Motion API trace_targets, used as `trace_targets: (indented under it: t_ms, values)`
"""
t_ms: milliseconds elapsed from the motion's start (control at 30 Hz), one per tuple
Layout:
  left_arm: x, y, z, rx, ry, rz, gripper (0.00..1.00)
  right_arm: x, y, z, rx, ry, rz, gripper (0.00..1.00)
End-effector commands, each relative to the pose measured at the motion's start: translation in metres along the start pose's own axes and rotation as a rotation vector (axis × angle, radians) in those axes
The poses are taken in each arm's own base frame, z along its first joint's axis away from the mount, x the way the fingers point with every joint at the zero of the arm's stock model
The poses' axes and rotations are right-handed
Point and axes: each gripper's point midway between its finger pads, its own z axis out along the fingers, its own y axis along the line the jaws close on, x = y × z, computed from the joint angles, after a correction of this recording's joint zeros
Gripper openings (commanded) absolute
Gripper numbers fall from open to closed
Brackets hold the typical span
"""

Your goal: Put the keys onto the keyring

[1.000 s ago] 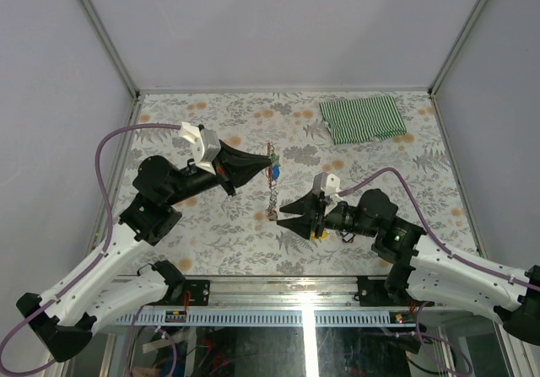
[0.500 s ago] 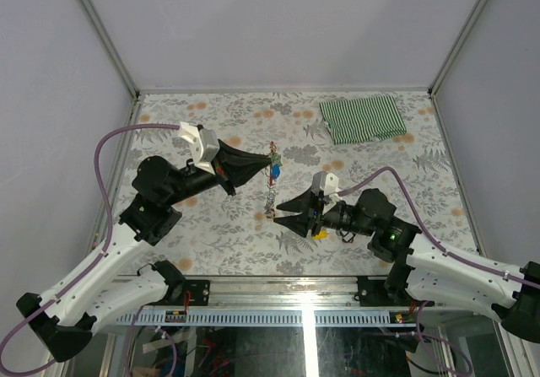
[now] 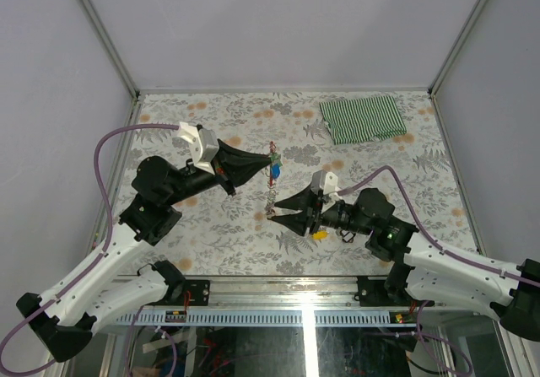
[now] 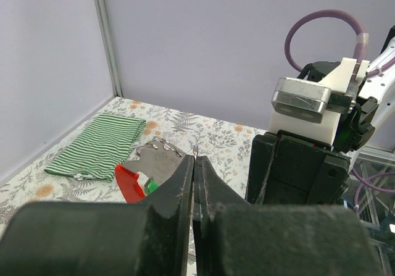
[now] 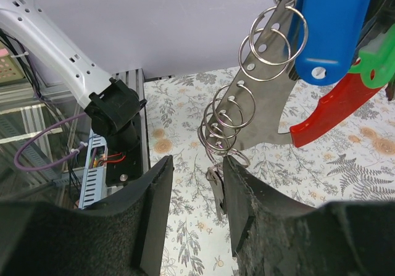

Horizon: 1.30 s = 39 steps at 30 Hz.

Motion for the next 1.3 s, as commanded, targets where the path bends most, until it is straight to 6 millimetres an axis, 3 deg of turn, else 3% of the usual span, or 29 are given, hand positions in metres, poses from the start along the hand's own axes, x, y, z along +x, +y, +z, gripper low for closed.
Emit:
trace_targets:
  t_ms: [0,667,1267]
  values:
    - [-0.041,-0.006,0.000,0.012,-0.123,0.057,0.00,-0.022,0.000,0.006,-0.006,-0.078,-0.027,0.45]
    - [-0.040,-0.006,0.000,0.012,-0.121,0.053,0.00,-0.024,-0.013,0.005,0.068,-0.090,-0.034,0.46]
    - [-0.038,-0.006,0.000,0.016,-0.118,0.050,0.00,-0.030,-0.002,0.014,-0.002,-0.121,-0.025,0.44]
